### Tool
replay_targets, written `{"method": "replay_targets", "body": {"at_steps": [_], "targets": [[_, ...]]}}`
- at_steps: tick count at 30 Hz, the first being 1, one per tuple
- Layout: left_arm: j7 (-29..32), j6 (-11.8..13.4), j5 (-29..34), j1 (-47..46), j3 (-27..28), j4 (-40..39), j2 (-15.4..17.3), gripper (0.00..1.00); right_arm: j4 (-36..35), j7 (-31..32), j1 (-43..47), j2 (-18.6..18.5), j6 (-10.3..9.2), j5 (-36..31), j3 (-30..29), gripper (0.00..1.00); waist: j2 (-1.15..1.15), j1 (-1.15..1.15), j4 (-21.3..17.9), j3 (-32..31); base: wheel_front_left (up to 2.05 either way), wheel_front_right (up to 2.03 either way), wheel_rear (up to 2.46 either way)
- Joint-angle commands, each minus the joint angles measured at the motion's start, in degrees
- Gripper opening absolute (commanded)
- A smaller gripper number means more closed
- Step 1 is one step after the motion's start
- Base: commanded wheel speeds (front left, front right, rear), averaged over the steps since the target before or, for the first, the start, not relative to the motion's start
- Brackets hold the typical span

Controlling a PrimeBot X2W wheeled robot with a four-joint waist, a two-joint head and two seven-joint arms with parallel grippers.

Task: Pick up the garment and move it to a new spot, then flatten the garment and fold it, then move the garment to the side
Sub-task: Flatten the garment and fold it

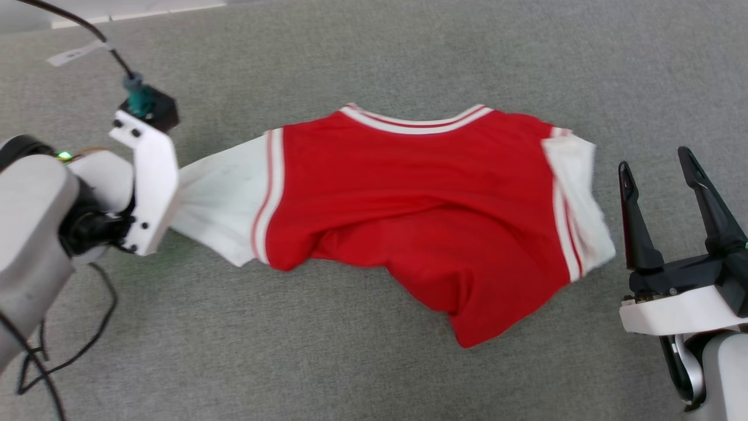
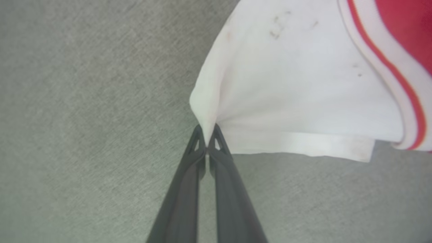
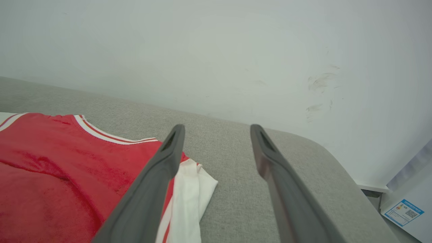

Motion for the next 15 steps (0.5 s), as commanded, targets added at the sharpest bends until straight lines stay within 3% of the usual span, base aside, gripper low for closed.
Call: {"method": "replay_targets", "body": {"at_steps": [1, 5, 9, 10, 11, 15], "targets": [[-0.6, 0.0, -0.5, -0.1, -0.2, 0.8, 1.5, 0.0, 0.4, -0.3, 0.3, 0.2, -0.04, -0.4, -0.4, 1.0, 0.0, 0.0, 0.9, -1.0, 0.0, 0.0, 0.0], [-1.2, 0.0, -1.3, 1.8, -0.9, 2.2, 4.6, 0.0, 0.6, -0.3, 1.3, 0.6, -0.04, -0.6, -0.9, 1.0, 0.0, 0.0, 1.7, -1.8, 0.0, 0.0, 0.0], [-3.0, 0.7, -2.6, 4.1, -0.2, 4.1, 5.4, 0.0, 1.0, -0.3, 1.4, 0.7, -0.04, -0.6, -1.0, 1.0, 0.0, 0.0, 2.2, -2.2, 0.0, 0.0, 0.0], [-3.6, 0.9, -2.8, 4.6, 0.0, 4.6, 5.4, 0.17, 1.2, -0.3, 1.5, 0.7, -0.04, -0.6, -0.9, 1.0, 0.0, 0.0, 2.3, -2.4, 0.0, 0.0, 0.0], [-4.8, 1.4, -2.5, 4.8, 0.3, 4.8, 5.4, 1.0, 1.3, -0.3, 1.5, 0.6, -0.04, -0.6, -0.8, 1.0, 0.0, 0.0, 2.4, -2.6, 0.0, 0.0, 0.0], [-7.2, 1.7, -2.8, 4.1, 1.3, 5.4, 5.1, 1.0, 1.5, -0.3, 1.2, 0.0, -0.04, -0.6, -0.7, 1.0, 0.0, 0.0, 2.7, -3.3, 0.0, 0.0, 0.0]]}}
